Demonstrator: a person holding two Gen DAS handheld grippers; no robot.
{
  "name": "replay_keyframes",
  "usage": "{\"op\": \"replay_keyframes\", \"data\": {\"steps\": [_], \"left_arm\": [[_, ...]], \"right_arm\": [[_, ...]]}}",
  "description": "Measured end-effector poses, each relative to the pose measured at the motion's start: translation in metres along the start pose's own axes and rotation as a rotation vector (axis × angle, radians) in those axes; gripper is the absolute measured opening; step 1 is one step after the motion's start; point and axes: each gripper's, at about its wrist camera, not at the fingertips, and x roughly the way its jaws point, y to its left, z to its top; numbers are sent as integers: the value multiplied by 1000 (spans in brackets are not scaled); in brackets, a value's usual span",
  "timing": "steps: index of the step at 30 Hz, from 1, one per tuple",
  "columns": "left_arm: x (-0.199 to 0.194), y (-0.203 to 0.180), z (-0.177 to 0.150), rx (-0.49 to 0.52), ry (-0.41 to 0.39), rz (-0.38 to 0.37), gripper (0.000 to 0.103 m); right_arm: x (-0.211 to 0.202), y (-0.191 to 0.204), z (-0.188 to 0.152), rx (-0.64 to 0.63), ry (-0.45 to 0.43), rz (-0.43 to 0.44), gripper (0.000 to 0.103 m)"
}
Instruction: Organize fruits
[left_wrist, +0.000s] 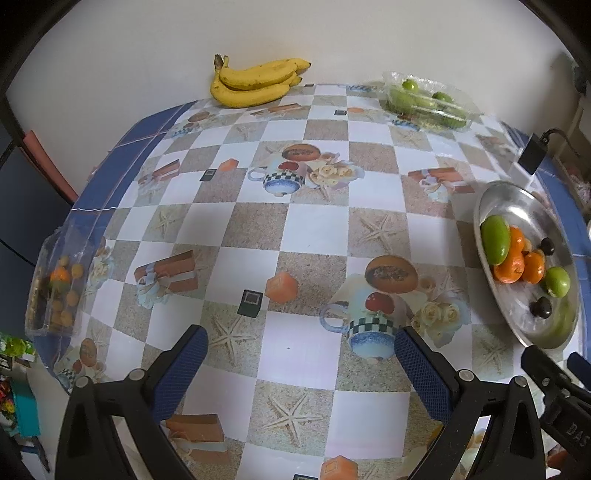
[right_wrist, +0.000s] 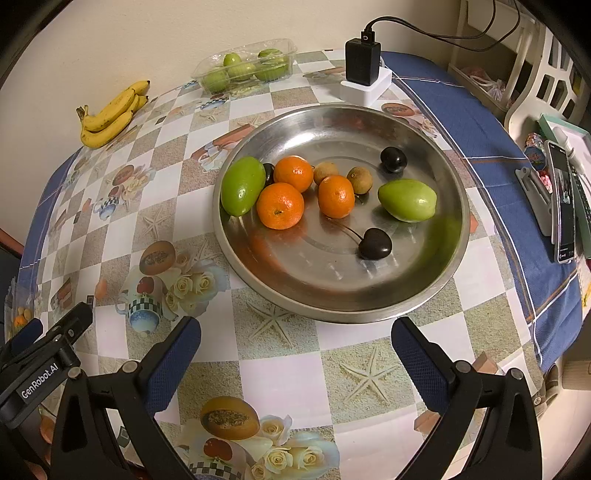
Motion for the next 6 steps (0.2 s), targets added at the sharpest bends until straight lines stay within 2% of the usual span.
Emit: {"op": "replay_keyframes", "data": {"steps": [6], "left_arm": [[-2, -1, 2, -1, -11, 4, 102]], "right_arm": [[0, 0, 0, -3, 1, 0, 103]]}}
